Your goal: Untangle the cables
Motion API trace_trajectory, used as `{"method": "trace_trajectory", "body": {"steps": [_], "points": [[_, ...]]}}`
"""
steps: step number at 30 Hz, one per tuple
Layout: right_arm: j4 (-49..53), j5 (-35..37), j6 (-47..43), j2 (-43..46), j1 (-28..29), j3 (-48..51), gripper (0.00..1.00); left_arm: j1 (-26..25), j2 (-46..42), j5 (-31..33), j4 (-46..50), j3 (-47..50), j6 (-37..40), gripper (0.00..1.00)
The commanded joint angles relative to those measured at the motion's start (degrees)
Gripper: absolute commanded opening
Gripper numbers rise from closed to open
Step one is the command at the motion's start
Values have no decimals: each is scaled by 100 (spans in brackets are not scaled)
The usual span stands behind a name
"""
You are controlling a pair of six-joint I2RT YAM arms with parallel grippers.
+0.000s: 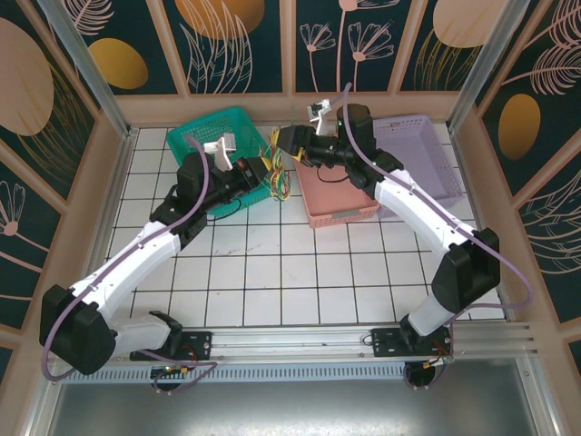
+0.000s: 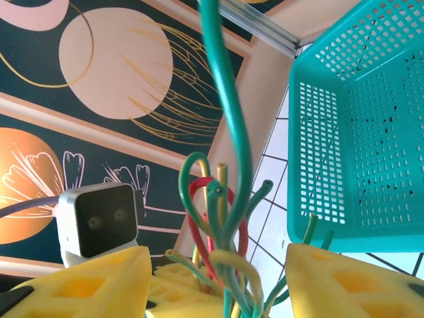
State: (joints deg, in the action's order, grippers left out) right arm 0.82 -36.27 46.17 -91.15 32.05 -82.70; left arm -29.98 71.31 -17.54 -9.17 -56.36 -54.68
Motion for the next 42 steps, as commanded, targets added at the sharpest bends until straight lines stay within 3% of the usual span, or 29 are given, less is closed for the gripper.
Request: {"method": "trace_trajectory", "body": {"steps": [1,4,8,14,20,25,29,31,35,42], "points": [[-119,-91,-24,-55,72,-52,54,-5,23,-98,-164,-96,106,0],[-279,-126,77,-159,84,-86,48,-7,49,-101,-133,-121,80,0],[-299,-92,106,-125,114,12,49,-8,105,7,40,-213,8,0],[-624,-49,224,248,65,569,52,-7,300,-2,205,-402,-697,0],[-883,-84,362,331,14,867,41,-7,355,-154,126,-495,-938,0],[-1082,-60,435,121,-32,678,39,-8,355,-398,61,-547,-787,0],[-1043,-65,393,-20,-39,457,27,-4,322,-411,171,-536,-738,0],[-1010,-40,364,-18,-40,425,14,-3,276,-297,281,-530,-716,0],[-966,126,266,211,-41,591,2,-3,39,254,697,-504,-659,0],[-1614,369,515,765,-361,1252,0,-8,-633,1354,876,30,-1192,0]]}}
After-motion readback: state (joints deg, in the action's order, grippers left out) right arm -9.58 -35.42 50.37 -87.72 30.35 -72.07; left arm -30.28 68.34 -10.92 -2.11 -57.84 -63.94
